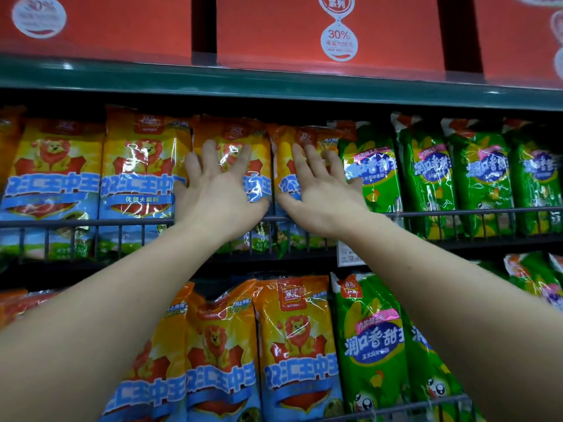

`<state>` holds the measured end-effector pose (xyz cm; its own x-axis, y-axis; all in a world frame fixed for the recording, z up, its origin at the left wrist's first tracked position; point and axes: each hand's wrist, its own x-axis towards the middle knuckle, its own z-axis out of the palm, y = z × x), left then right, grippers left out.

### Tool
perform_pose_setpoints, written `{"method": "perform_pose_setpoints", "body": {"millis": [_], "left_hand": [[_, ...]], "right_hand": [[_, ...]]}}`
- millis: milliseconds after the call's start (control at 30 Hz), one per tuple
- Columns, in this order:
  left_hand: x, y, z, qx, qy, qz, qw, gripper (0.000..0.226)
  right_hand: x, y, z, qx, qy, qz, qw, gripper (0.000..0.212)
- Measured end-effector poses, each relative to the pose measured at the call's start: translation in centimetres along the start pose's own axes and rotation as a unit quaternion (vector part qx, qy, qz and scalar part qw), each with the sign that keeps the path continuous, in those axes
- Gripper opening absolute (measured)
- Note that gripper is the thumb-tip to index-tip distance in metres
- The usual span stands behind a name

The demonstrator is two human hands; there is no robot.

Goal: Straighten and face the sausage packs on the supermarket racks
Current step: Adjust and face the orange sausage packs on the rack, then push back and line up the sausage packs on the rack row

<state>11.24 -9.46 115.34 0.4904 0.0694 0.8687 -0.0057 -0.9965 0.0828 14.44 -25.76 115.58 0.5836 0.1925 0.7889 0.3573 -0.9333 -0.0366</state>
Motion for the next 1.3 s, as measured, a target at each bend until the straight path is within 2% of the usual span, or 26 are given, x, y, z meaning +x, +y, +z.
{"method": "perform_pose_setpoints", "body": {"millis": [233, 600, 867, 1300], "left_hand": [[-1.4, 0.0, 0.4, 0.025, 0.013, 0.015, 1.0, 0.072], [-4.2, 1.1, 1.1, 0.028, 0.039, 0.047, 0.998, 0.062], [-6.4, 4.5, 1.9, 0.028, 0.051, 0.06, 0.996, 0.07], [-7.0, 7.2, 2.3, -0.008, 0.06, 0.099, 0.993, 0.067]], "right_hand": [[-1.8, 0.4, 0.9, -0.001, 0.036, -0.04, 0.999, 0.067], [-5.9, 3.8, 1.7, -0.014, 0.063, -0.086, 0.994, 0.065], [-8.0, 7.1, 1.6, -0.001, 0.108, -0.117, 0.987, 0.066], [-9.6, 8.9, 1.3, 0.031, 0.129, -0.184, 0.974, 0.056]]}}
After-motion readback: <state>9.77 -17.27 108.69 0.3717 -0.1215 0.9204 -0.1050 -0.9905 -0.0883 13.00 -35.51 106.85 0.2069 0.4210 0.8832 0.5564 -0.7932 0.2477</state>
